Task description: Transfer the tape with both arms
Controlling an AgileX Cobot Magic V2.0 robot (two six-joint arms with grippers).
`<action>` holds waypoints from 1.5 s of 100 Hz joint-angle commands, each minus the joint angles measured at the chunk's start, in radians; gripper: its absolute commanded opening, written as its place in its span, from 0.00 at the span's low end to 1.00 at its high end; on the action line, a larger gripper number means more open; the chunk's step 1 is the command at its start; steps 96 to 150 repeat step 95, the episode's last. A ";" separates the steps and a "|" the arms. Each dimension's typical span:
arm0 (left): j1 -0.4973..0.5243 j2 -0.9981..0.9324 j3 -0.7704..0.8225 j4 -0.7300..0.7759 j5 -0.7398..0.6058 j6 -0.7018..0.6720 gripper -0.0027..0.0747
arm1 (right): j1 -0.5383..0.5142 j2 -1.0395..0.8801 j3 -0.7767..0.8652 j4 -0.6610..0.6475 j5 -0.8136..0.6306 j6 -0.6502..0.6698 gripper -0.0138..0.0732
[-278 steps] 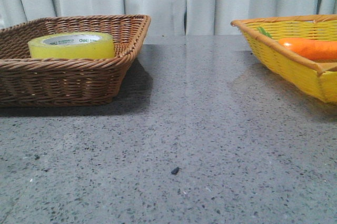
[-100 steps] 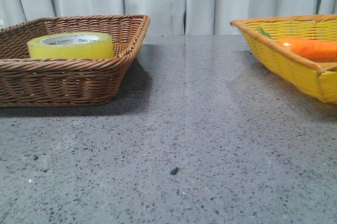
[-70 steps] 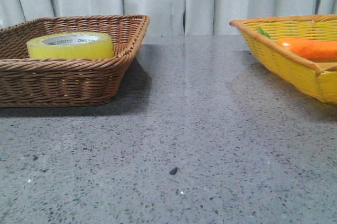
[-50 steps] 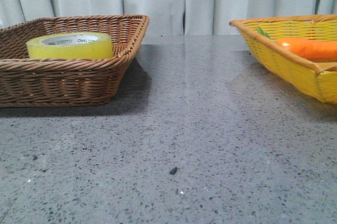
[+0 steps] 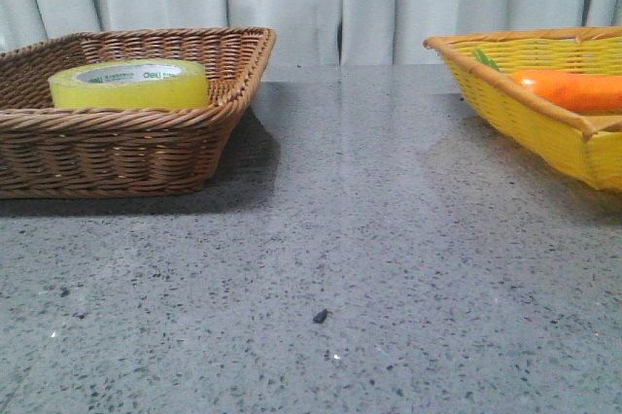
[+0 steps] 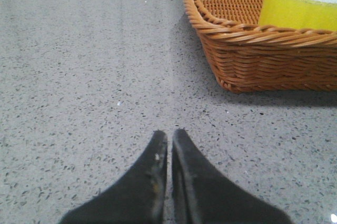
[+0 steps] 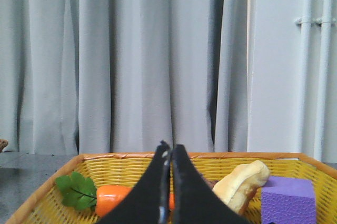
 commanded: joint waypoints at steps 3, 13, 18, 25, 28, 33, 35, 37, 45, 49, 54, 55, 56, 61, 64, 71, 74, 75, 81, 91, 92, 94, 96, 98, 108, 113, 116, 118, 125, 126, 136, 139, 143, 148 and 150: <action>0.003 -0.029 0.010 0.000 -0.048 -0.011 0.01 | -0.024 -0.022 0.020 -0.009 -0.077 -0.006 0.07; 0.003 -0.029 0.010 0.000 -0.048 -0.011 0.01 | -0.026 -0.022 0.020 -0.009 0.492 0.126 0.07; 0.003 -0.029 0.010 0.000 -0.048 -0.011 0.01 | -0.026 -0.022 0.020 -0.009 0.531 0.126 0.07; 0.003 -0.029 0.010 0.000 -0.048 -0.011 0.01 | -0.026 -0.022 0.020 -0.009 0.567 0.126 0.07; 0.003 -0.029 0.010 0.000 -0.048 -0.011 0.01 | -0.026 -0.022 0.020 -0.009 0.577 0.126 0.07; 0.003 -0.029 0.010 0.000 -0.048 -0.011 0.01 | -0.026 -0.022 0.020 -0.009 0.580 0.126 0.07; 0.003 -0.029 0.010 0.000 -0.048 -0.011 0.01 | -0.026 -0.022 0.020 -0.009 0.580 0.126 0.07; 0.003 -0.029 0.010 0.000 -0.048 -0.011 0.01 | -0.026 -0.022 0.020 -0.009 0.580 0.126 0.07; 0.003 -0.029 0.010 0.000 -0.048 -0.011 0.01 | -0.026 -0.022 0.020 -0.009 0.582 0.126 0.07; 0.003 -0.029 0.010 0.000 -0.048 -0.011 0.01 | -0.026 -0.022 0.020 -0.009 0.582 0.126 0.07; 0.003 -0.029 0.010 0.000 -0.048 -0.011 0.01 | -0.026 -0.022 0.020 -0.009 0.582 0.126 0.07; 0.003 -0.029 0.010 0.000 -0.048 -0.011 0.01 | -0.026 -0.022 0.020 -0.009 0.582 0.126 0.07; 0.003 -0.029 0.010 0.000 -0.048 -0.011 0.01 | -0.026 -0.022 0.020 -0.009 0.582 0.126 0.07; 0.003 -0.029 0.010 0.000 -0.048 -0.011 0.01 | -0.026 -0.022 0.020 -0.009 0.582 0.126 0.07; 0.003 -0.029 0.010 0.000 -0.048 -0.011 0.01 | -0.026 -0.022 0.020 -0.009 0.582 0.126 0.07; 0.003 -0.029 0.010 0.000 -0.048 -0.011 0.01 | -0.026 -0.022 0.020 -0.009 0.582 0.126 0.07; 0.003 -0.029 0.010 0.000 -0.048 -0.011 0.01 | -0.026 -0.022 0.020 -0.009 0.582 0.126 0.07; 0.003 -0.029 0.010 0.000 -0.048 -0.011 0.01 | -0.026 -0.022 0.020 -0.009 0.582 0.126 0.07; 0.003 -0.029 0.010 0.000 -0.048 -0.011 0.01 | -0.026 -0.022 0.020 -0.009 0.582 0.126 0.07; 0.003 -0.029 0.010 0.000 -0.048 -0.011 0.01 | -0.026 -0.022 0.020 -0.009 0.582 0.126 0.07; 0.003 -0.029 0.010 0.000 -0.048 -0.011 0.01 | -0.026 -0.022 0.020 -0.009 0.582 0.126 0.07; 0.003 -0.029 0.010 0.000 -0.048 -0.011 0.01 | -0.026 -0.022 0.020 -0.009 0.582 0.126 0.07; 0.003 -0.029 0.010 0.000 -0.048 -0.011 0.01 | -0.026 -0.022 0.020 -0.009 0.582 0.126 0.07; 0.003 -0.029 0.010 0.000 -0.048 -0.011 0.01 | -0.026 -0.022 0.020 -0.009 0.582 0.126 0.07; 0.003 -0.029 0.010 0.000 -0.048 -0.011 0.01 | -0.026 -0.022 0.020 -0.009 0.582 0.126 0.07; 0.003 -0.029 0.010 0.000 -0.048 -0.011 0.01 | -0.026 -0.022 0.020 -0.009 0.582 0.126 0.07; 0.003 -0.029 0.010 0.000 -0.048 -0.011 0.01 | -0.026 -0.022 0.020 -0.009 0.582 0.126 0.07; 0.003 -0.029 0.010 0.000 -0.048 -0.011 0.01 | -0.026 -0.022 0.020 -0.009 0.582 0.126 0.07; 0.003 -0.029 0.010 0.000 -0.048 -0.011 0.01 | -0.026 -0.022 0.020 -0.009 0.582 0.126 0.07; 0.003 -0.029 0.010 0.000 -0.048 -0.011 0.01 | -0.026 -0.022 0.020 -0.009 0.582 0.126 0.07; 0.003 -0.029 0.010 0.000 -0.048 -0.011 0.01 | -0.026 -0.022 0.020 -0.009 0.582 0.126 0.07; 0.003 -0.029 0.010 0.000 -0.048 -0.011 0.01 | -0.026 -0.022 0.020 -0.009 0.582 0.126 0.07; 0.003 -0.029 0.010 0.000 -0.048 -0.011 0.01 | -0.026 -0.022 0.020 -0.009 0.582 0.126 0.07; 0.003 -0.029 0.010 0.000 -0.048 -0.011 0.01 | -0.026 -0.022 0.020 -0.009 0.582 0.126 0.07; 0.003 -0.029 0.010 0.000 -0.048 -0.011 0.01 | -0.026 -0.022 0.020 -0.009 0.582 0.126 0.07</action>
